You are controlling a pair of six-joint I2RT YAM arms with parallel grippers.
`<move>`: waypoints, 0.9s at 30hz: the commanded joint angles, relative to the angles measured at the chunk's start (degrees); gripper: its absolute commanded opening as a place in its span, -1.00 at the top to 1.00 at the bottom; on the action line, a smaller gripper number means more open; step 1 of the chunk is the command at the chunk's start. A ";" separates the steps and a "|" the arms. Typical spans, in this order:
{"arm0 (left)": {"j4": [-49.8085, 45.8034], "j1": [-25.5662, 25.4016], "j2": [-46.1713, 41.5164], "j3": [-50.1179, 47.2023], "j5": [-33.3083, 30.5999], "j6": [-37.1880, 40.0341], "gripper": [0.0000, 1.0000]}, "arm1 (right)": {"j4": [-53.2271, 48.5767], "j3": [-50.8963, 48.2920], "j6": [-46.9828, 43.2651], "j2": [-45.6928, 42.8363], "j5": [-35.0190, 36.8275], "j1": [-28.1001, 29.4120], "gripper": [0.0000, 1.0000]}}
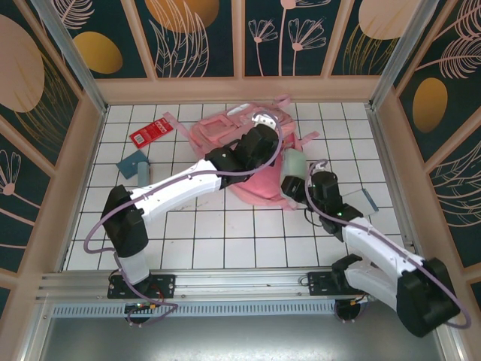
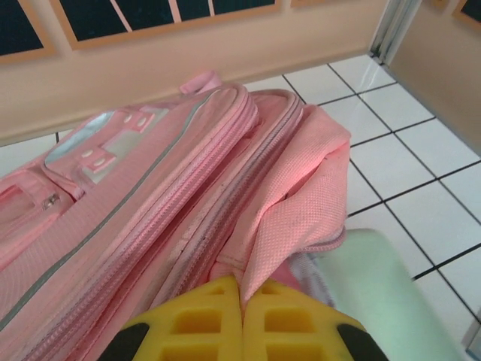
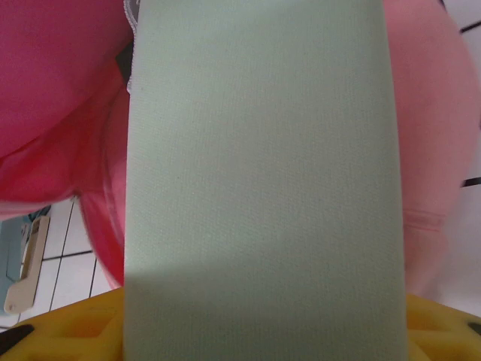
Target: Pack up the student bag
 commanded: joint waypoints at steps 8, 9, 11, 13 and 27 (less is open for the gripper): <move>3.45 -0.68 2.13 9.71 3.47 -2.73 1.00 | 7.95 13.24 13.89 20.74 7.98 2.73 -0.12; 3.42 -0.71 2.29 9.80 3.84 -2.95 1.00 | 7.12 14.65 15.54 23.15 9.17 2.54 -0.13; 3.33 -0.74 2.14 9.64 3.89 -3.12 1.00 | 6.80 16.23 18.55 26.36 12.84 2.44 -0.13; 3.37 -0.72 1.90 9.08 3.58 -3.26 1.00 | 7.94 16.35 21.84 28.54 16.11 2.36 -0.13; 3.74 -0.74 1.57 6.66 2.17 -2.62 1.00 | 10.82 22.73 15.78 34.75 9.00 3.84 -0.98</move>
